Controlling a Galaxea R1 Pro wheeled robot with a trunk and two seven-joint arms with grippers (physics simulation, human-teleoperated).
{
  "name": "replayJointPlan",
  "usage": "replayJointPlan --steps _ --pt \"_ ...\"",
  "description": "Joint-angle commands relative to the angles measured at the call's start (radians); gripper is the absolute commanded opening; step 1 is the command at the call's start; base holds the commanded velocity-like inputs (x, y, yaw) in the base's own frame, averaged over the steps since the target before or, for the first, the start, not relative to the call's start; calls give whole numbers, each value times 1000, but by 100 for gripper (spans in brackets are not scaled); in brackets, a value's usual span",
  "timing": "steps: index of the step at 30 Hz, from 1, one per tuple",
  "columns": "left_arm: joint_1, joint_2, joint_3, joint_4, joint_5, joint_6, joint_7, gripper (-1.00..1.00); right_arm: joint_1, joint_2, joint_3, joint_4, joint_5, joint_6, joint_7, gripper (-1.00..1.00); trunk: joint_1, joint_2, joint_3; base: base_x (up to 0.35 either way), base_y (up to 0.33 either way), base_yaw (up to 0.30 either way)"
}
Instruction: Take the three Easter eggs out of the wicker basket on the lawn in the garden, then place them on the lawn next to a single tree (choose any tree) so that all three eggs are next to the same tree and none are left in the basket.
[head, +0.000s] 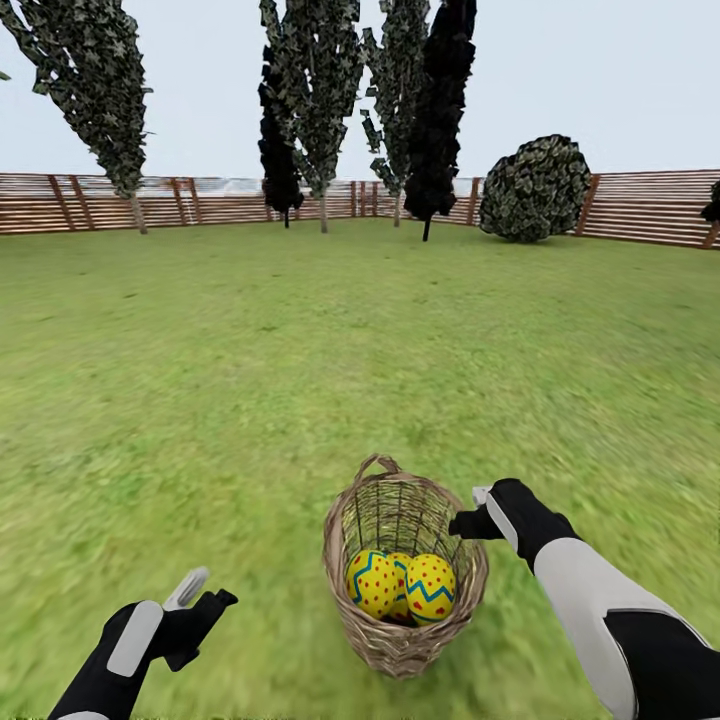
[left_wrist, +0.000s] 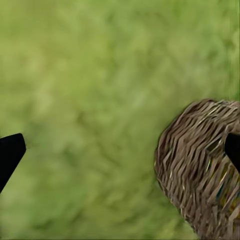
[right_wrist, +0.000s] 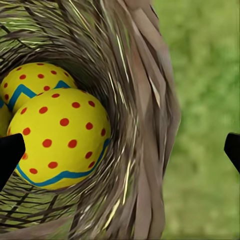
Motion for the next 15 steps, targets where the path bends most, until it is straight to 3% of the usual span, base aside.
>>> replayJointPlan --steps 1,15 --pt "0 0 1 -1 11 4 9 100 0 0 0 -1 4 5 6 100 0 -1 -5 0 0 0" --pt "0 1 2 -1 11 4 7 100 -1 -2 -1 -1 2 5 6 100 6 -4 -59 0 0 0"
